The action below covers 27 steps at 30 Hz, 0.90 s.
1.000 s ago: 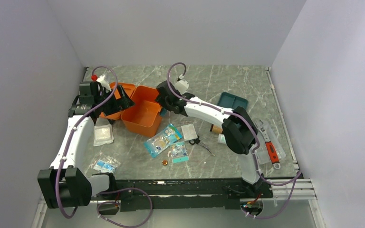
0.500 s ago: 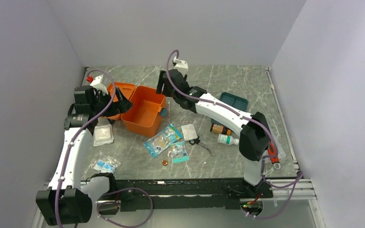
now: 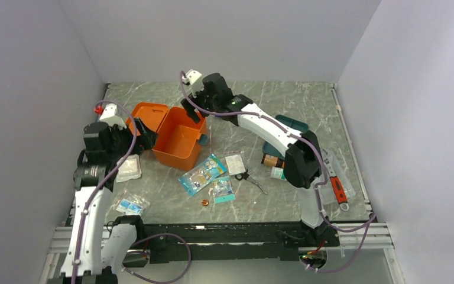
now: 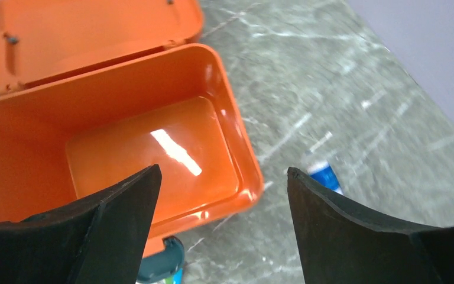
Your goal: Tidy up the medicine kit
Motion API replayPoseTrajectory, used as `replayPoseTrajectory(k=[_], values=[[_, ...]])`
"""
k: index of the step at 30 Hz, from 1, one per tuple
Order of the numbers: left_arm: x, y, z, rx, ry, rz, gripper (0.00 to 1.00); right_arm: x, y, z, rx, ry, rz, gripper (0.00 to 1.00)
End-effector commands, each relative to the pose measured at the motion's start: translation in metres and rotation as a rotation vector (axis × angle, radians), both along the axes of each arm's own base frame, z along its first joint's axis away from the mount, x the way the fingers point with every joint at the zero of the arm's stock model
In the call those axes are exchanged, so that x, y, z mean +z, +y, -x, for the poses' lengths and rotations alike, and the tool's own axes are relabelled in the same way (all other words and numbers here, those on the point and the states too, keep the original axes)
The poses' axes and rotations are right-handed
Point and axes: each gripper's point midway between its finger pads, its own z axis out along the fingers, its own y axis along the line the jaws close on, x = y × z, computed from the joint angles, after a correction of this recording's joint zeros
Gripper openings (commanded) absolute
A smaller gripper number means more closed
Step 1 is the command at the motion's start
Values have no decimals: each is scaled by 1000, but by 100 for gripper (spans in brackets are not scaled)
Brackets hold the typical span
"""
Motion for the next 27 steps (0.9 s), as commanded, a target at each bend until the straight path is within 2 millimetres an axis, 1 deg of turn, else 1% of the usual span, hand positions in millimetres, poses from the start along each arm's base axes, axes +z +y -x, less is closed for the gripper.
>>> replayPoseTrajectory(k=[1, 3, 5, 8, 10, 13, 18, 23, 27], values=[[-8, 12, 12, 79, -20, -21, 99, 18, 33, 7, 318, -79, 5, 81], [-14, 14, 16, 82, -24, -39, 99, 20, 39, 6, 380, -97, -6, 81], [-19, 14, 18, 76, -29, -43, 99, 16, 43, 3, 417, -109, -3, 82], [-29, 14, 20, 72, -23, -49, 100, 5, 47, -11, 416, -118, 21, 82], [-29, 14, 20, 69, -19, -57, 99, -5, 50, -21, 413, -108, 24, 81], [-29, 14, 20, 70, -12, -57, 100, -15, 50, -30, 412, -91, 12, 81], [-31, 14, 20, 71, -4, -52, 99, -27, 43, -45, 384, -48, -36, 81], [-32, 16, 19, 82, 1, -55, 99, -39, 41, -46, 384, -10, -51, 78], [-34, 18, 19, 89, 7, -58, 99, -46, 42, -47, 375, 7, -51, 73]])
